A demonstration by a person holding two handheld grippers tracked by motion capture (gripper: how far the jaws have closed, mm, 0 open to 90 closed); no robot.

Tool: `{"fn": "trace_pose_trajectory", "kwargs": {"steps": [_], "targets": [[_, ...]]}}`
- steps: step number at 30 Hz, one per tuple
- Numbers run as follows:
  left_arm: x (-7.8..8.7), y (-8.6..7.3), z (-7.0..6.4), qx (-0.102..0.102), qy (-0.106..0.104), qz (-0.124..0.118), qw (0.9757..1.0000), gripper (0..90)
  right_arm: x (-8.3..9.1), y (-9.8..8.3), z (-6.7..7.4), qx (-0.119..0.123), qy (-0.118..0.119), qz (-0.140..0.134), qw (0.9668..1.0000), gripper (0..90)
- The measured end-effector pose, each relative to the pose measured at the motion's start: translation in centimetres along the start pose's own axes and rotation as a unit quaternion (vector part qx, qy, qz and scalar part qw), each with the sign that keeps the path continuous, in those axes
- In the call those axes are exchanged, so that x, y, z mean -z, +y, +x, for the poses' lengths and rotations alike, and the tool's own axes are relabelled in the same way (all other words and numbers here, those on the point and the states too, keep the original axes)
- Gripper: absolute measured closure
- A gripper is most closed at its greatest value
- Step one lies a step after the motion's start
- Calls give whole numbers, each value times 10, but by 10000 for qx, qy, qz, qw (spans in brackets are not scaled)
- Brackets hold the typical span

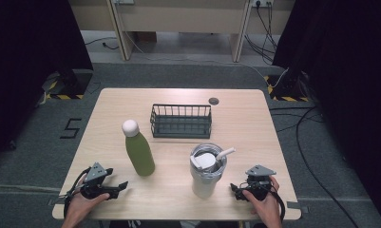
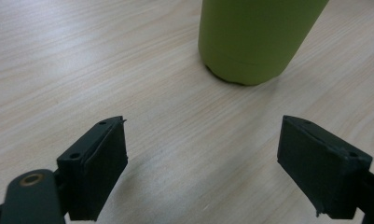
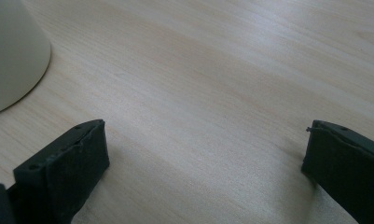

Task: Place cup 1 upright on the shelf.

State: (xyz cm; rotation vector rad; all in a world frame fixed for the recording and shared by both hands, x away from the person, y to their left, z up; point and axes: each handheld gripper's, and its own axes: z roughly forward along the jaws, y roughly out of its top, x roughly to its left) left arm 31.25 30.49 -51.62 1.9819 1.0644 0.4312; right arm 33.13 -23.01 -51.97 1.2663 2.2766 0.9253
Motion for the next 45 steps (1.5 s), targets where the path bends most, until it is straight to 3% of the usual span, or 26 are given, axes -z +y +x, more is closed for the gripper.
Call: {"fn": "trace_pose_trajectory", "kwargs": {"steps": [12, 17, 23, 37, 45], "targets": [[4, 5, -3, 6, -37, -355, 9994, 152, 0, 0, 0, -5, 5, 2, 10000, 2], [3, 10, -7, 19, -165, -634, 9979, 150, 0, 0, 0, 5, 9, 1, 10000, 2], [2, 20, -12, -129, -286, -928, 9952, 150, 0, 1, 0, 5, 15, 0, 10000, 2], [-18, 35, -22, -407, -344, -1153, 9919, 151, -1, 1, 0, 6, 13, 6, 10000, 2], [-27, 42, -24, -462, -383, -1246, 9904, 151, -1, 1, 0, 11, 16, 4, 10000, 2]]}}
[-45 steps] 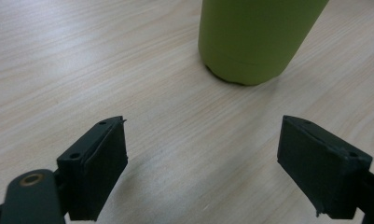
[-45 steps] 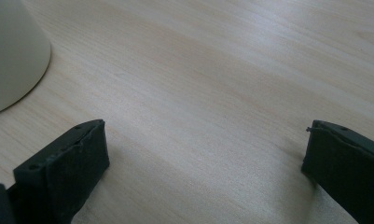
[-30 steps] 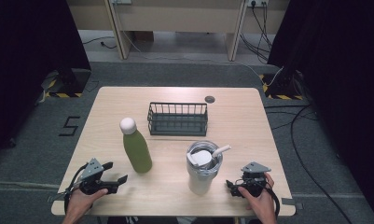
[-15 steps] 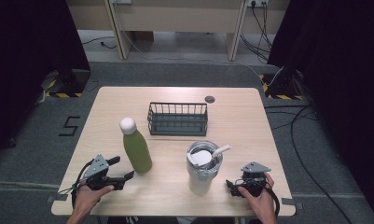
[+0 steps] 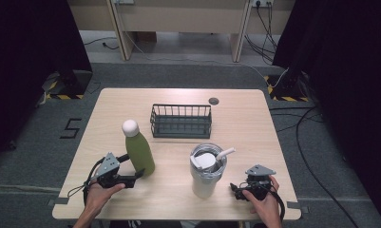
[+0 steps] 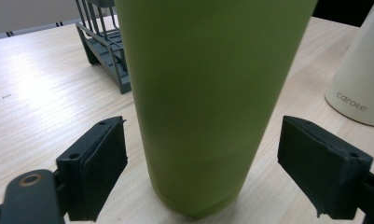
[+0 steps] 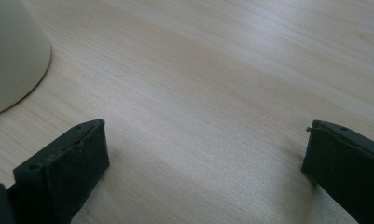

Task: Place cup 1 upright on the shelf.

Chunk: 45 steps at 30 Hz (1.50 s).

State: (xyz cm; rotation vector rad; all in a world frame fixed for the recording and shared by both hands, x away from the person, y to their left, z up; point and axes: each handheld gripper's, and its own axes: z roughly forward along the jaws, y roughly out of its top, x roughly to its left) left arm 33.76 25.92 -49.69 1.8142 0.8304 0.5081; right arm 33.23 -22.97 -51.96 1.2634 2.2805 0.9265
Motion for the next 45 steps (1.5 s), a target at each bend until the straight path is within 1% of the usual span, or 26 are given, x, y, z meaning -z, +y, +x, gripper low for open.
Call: {"fn": "trace_pose_trajectory", "kwargs": {"steps": [7, 8, 9, 10, 15, 18, 19, 22, 29, 30, 34, 39, 41, 43, 45], "targets": [[-8, 4, 2, -15, -28, -98, 9999, 151, 0, 0, 0, 21, -1, -4, 10000, 2], [-11, 4, 2, -42, -41, -100, 9999, 151, -1, 0, -1, 33, 4, -7, 10000, 2], [-11, 4, 2, -42, -41, -100, 9999, 151, -1, 0, -1, 33, 4, -7, 10000, 2], [-16, 4, 1, -80, -39, -115, 9999, 151, -1, 0, 0, 31, 4, -7, 10000, 2], [-24, 4, 1, -107, -46, -146, 9998, 154, -1, 1, 0, 27, 2, -4, 10000, 2], [-27, 5, 1, -61, -74, -230, 9997, 165, -1, 1, 0, 25, 4, -3, 10000, 2], [-27, 5, 1, -61, -74, -230, 9997, 166, -1, 1, 0, 25, 4, -3, 10000, 2], [-29, 5, 2, 3, -82, -340, 9994, 168, -1, 1, 0, 24, 6, -2, 10000, 2], [-33, 6, 1, -37, -92, -470, 9988, 191, -1, 1, 0, 34, 11, -3, 10000, 2], [-34, 5, 1, -34, -95, -521, 9986, 197, -1, 1, 0, 36, 14, -2, 10000, 2], [-34, 4, 1, -42, -49, -586, 9983, 202, -1, 1, 0, 33, 18, 4, 10000, 2], [-35, 5, 1, -63, -53, -599, 9982, 204, -1, 1, 0, 47, 17, 0, 10000, 2], [-35, 6, 1, -94, -21, -594, 9982, 205, -1, 1, 0, 48, 17, 0, 10000, 2], [-35, 7, 2, -84, -9, -619, 9980, 205, -1, 1, 0, 46, 17, -1, 10000, 2], [-33, 11, 3, -34, -50, -687, 9976, 205, -1, 1, 0, 47, 17, 0, 10000, 2]]}}
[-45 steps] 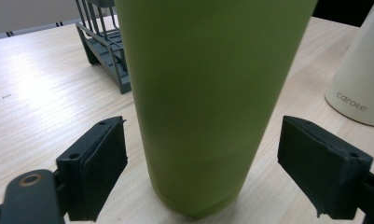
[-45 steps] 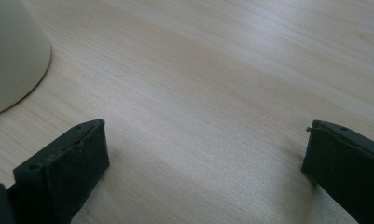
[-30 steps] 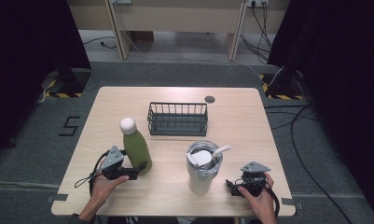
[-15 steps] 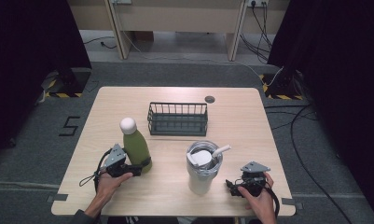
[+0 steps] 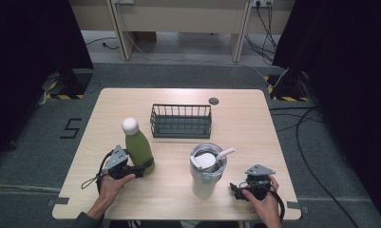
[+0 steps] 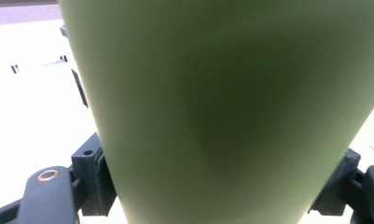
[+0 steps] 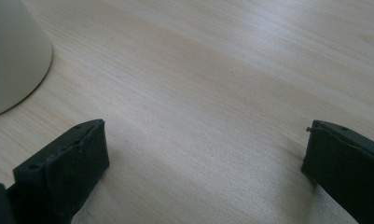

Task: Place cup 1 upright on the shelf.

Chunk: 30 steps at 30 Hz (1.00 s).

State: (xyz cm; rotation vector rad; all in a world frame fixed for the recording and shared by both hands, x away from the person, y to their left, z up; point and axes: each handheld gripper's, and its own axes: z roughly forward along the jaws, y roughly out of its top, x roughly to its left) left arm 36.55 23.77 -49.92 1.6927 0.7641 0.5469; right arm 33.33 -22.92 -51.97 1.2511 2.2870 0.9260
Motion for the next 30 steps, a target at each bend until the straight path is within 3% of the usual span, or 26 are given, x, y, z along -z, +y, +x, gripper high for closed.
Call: {"fn": "trace_pose_trajectory", "kwargs": {"steps": [5, 10, 19, 22, 30], "targets": [[1, 10, 4, 99, -69, -13, 9999, 206, 0, 0, 0, -11, 0, 3, 10000, 2], [0, 23, 5, 42, -99, 22, 9999, 206, 0, 0, 0, -11, 0, 4, 10000, 2], [-10, 64, 9, -121, -261, 5, 9996, 206, 0, 0, 0, -7, 2, 3, 10000, 2], [-13, 70, 11, -133, -310, 48, 9994, 206, 0, 0, 0, -5, 9, 7, 10000, 2], [-23, 99, 23, 2, -358, -29, 9994, 206, 0, 0, 0, 3, 8, 8, 10000, 2]]}}
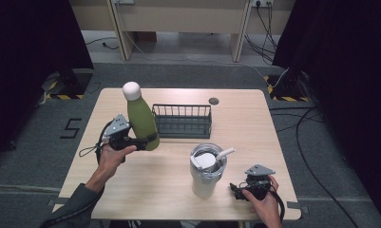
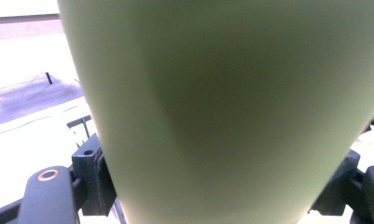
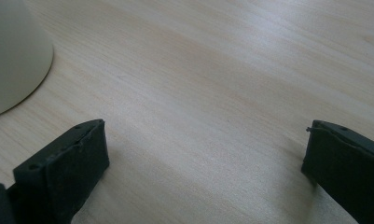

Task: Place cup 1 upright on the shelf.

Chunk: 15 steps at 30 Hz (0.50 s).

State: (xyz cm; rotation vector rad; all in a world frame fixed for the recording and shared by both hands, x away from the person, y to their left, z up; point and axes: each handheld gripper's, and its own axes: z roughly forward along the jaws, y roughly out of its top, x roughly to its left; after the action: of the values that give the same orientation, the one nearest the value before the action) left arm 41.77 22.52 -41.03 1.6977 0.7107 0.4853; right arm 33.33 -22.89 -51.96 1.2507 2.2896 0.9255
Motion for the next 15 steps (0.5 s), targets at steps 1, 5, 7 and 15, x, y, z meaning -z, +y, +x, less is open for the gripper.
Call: {"fn": "trace_pose_trajectory", "kwargs": {"steps": [1, 5, 7, 15], "targets": [[-2, 7, 3, -33, 25, 2, 10000, 206, 0, 0, 0, -1, 2, 0, 10000, 2], [-9, 18, 8, -84, 96, 28, 9999, 206, 0, 0, 0, -3, 2, -1, 10000, 2], [-11, 20, 10, -67, 91, 32, 9999, 206, 0, 0, 0, -1, 2, -2, 10000, 2], [-30, 38, 18, -163, 163, 27, 9997, 206, 0, 0, 0, 0, 0, -1, 10000, 2]]}}
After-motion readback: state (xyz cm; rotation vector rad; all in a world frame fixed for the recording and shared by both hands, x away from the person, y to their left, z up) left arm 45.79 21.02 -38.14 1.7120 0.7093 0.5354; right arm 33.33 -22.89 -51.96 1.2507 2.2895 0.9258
